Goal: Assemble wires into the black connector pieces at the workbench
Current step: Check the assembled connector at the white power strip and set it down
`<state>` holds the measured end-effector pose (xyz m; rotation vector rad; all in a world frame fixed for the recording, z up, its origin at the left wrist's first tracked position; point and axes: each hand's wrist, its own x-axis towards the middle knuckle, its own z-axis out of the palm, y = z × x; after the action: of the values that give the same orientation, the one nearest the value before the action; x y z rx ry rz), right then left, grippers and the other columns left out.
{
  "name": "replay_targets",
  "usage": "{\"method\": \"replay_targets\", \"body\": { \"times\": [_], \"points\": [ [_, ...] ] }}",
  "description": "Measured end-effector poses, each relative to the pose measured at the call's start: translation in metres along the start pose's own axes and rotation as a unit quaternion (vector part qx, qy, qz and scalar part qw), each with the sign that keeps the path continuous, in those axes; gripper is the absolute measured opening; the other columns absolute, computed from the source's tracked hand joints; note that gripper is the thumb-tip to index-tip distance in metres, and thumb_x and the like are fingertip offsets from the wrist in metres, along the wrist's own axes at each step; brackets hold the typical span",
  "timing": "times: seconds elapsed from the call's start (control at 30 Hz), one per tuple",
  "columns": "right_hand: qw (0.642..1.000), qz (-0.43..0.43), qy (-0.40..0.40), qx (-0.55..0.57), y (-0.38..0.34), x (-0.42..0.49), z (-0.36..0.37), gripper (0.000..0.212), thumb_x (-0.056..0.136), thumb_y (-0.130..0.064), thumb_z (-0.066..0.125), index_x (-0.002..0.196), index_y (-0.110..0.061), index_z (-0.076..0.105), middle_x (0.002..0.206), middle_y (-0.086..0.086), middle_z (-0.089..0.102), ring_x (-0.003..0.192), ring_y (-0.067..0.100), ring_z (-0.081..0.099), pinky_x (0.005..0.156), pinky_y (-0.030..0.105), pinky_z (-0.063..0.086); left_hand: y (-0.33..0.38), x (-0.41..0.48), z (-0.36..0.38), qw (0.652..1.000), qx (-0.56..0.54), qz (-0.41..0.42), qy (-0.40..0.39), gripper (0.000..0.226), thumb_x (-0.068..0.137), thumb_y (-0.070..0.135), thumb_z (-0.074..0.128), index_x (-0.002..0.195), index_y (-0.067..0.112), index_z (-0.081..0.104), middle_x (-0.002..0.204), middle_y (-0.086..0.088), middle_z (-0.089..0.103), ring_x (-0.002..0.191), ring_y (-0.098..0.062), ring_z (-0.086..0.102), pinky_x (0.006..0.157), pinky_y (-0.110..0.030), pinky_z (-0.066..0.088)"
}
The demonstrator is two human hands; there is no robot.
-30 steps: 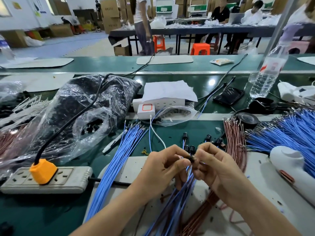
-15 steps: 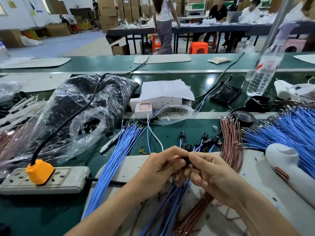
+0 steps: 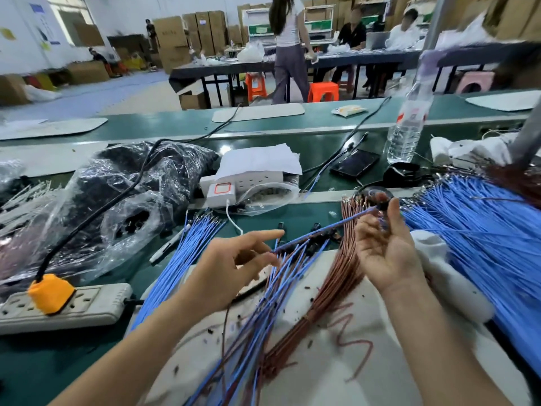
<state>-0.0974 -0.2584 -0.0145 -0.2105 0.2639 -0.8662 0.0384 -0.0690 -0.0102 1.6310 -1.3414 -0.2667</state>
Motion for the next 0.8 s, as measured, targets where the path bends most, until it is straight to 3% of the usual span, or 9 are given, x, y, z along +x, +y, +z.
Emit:
{"method": "replay_targets", "body": {
  "times": [0.1, 0.17, 0.23, 0.37, 0.43, 0.5, 0.57, 0.67, 0.8],
  "points": [
    [0.999, -0.017, 0.041, 0.004, -0.006, 0.002, -0.005, 0.020, 0.074, -0.024, 0.063, 0.082, -0.005, 0.063, 0.063, 0.003, 0.065, 0.044, 0.003, 0.054, 0.044, 0.009, 0.043, 0.034, -0.005, -0.011, 0.999, 0.002, 0.011, -0.042, 0.035, 0.087, 0.010, 0.066, 0.105, 0.039, 0.062, 0.086, 0.009, 0.072, 0.048, -0.012, 0.054, 0.048, -0.016, 0.045],
    [0.993, -0.030, 0.091, -0.069, -0.003, 0.007, -0.012, 0.011, 0.088, -0.018, 0.058, 0.085, -0.007, 0.057, 0.058, 0.002, 0.065, 0.041, 0.001, 0.054, 0.042, 0.009, 0.044, 0.055, -0.019, -0.019, 0.996, 0.018, 0.031, -0.080, 0.026, 0.088, 0.015, 0.059, 0.096, 0.039, 0.056, 0.087, 0.007, 0.071, 0.044, -0.011, 0.056, 0.044, -0.013, 0.044],
    [0.973, -0.069, 0.136, -0.172, 0.006, 0.010, -0.017, 0.010, 0.095, -0.010, 0.054, 0.086, -0.012, 0.051, 0.051, 0.003, 0.065, 0.039, 0.003, 0.055, 0.041, 0.011, 0.045, 0.069, -0.037, -0.026, 0.987, 0.072, 0.037, -0.141, 0.020, 0.090, 0.020, 0.055, 0.096, 0.039, 0.053, 0.087, 0.014, 0.069, 0.049, 0.001, 0.059, 0.046, -0.007, 0.043],
    [0.920, -0.139, 0.081, -0.359, 0.022, 0.009, -0.020, 0.016, 0.094, -0.001, 0.055, 0.090, -0.016, 0.051, 0.062, 0.010, 0.068, 0.044, 0.012, 0.063, 0.047, 0.019, 0.053, 0.059, -0.055, -0.047, 0.932, 0.213, -0.083, -0.283, 0.012, 0.095, 0.045, 0.047, 0.104, 0.046, 0.040, 0.099, 0.029, 0.063, 0.065, 0.008, 0.062, 0.059, -0.008, 0.044],
    [0.840, -0.135, 0.038, -0.525, 0.031, 0.005, -0.023, 0.018, 0.091, -0.006, 0.062, 0.107, -0.016, 0.060, 0.086, 0.009, 0.069, 0.062, 0.016, 0.071, 0.065, 0.028, 0.060, 0.036, -0.051, -0.058, 0.924, 0.295, -0.113, -0.218, 0.012, 0.090, 0.050, 0.050, 0.098, 0.042, 0.046, 0.088, 0.026, 0.065, 0.073, 0.007, 0.060, 0.068, -0.016, 0.046],
    [0.734, -0.142, 0.011, -0.664, 0.038, -0.002, -0.026, 0.039, 0.089, -0.014, 0.067, 0.126, -0.018, 0.058, 0.098, 0.004, 0.071, 0.080, 0.022, 0.072, 0.080, 0.037, 0.059, 0.003, -0.037, -0.069, 0.924, 0.351, -0.131, -0.081, 0.009, 0.089, 0.040, 0.059, 0.088, 0.032, 0.056, 0.073, 0.017, 0.061, 0.071, 0.002, 0.057, 0.068, -0.024, 0.043],
    [0.667, -0.195, -0.016, -0.719, 0.042, -0.009, -0.024, 0.042, 0.088, -0.013, 0.067, 0.129, -0.015, 0.057, 0.119, 0.010, 0.066, 0.092, 0.027, 0.070, 0.087, 0.044, 0.056, -0.031, -0.020, -0.080, 0.891, 0.407, -0.201, -0.018, 0.015, 0.090, 0.032, 0.062, 0.093, 0.018, 0.059, 0.083, 0.007, 0.059, 0.080, -0.014, 0.058, 0.072, -0.030, 0.041],
    [0.613, -0.265, -0.046, -0.743, 0.043, -0.014, -0.018, 0.035, 0.088, -0.004, 0.064, 0.123, -0.007, 0.061, 0.134, 0.014, 0.054, 0.089, 0.024, 0.068, 0.092, 0.044, 0.053, -0.065, -0.006, -0.081, 0.847, 0.450, -0.276, -0.064, 0.022, 0.090, 0.034, 0.062, 0.094, 0.016, 0.050, 0.098, -0.005, 0.055, 0.093, -0.024, 0.052, 0.076, -0.032, 0.040],
    [0.583, -0.294, -0.068, -0.754, 0.045, -0.018, -0.019, 0.030, 0.088, -0.001, 0.063, 0.117, -0.006, 0.064, 0.129, 0.013, 0.056, 0.075, 0.015, 0.063, 0.080, 0.020, 0.050, -0.072, -0.004, -0.080, 0.872, 0.408, -0.269, 0.018, 0.025, 0.083, 0.033, 0.071, 0.072, 0.019, 0.054, 0.081, 0.003, 0.053, 0.081, -0.021, 0.055, 0.073, -0.033, 0.046]
  ]
}}
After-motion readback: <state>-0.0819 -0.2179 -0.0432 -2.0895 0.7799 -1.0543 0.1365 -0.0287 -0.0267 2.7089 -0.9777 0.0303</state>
